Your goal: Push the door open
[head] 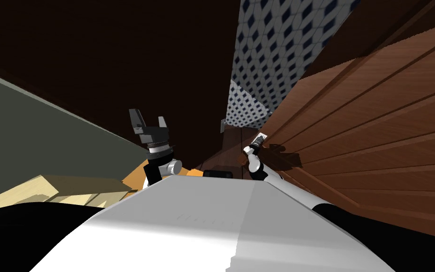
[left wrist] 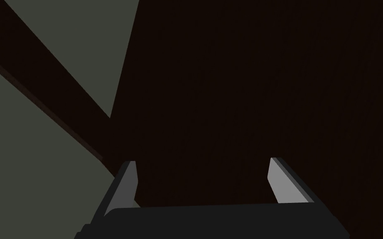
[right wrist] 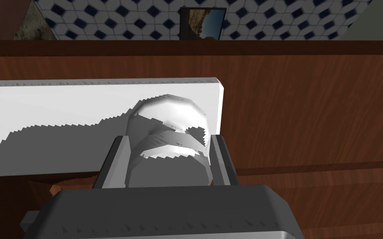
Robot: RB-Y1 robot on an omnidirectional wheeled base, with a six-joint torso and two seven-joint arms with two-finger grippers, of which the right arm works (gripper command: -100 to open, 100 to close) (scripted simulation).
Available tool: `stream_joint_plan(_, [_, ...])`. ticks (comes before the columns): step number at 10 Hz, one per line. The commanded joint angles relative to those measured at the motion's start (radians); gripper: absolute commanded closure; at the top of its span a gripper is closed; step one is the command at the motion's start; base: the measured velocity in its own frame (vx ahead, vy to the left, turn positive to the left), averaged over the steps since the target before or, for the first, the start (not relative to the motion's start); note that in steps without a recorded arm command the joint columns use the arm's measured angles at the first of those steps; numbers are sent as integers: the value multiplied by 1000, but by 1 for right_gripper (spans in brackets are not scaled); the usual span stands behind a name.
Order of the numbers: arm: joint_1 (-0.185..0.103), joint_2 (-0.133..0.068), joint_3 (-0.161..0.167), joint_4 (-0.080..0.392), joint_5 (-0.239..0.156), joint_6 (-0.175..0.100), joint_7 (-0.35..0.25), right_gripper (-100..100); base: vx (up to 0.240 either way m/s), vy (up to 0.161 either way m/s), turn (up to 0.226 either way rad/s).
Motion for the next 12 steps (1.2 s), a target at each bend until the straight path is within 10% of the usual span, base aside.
stream_joint_plan(1, [-10, -9, -39, 8, -15, -40, 27, 100, 42, -66, 121])
stream_joint_plan(12, [-23, 1, -93, 6, -36, -82, 74, 100, 32, -42, 30])
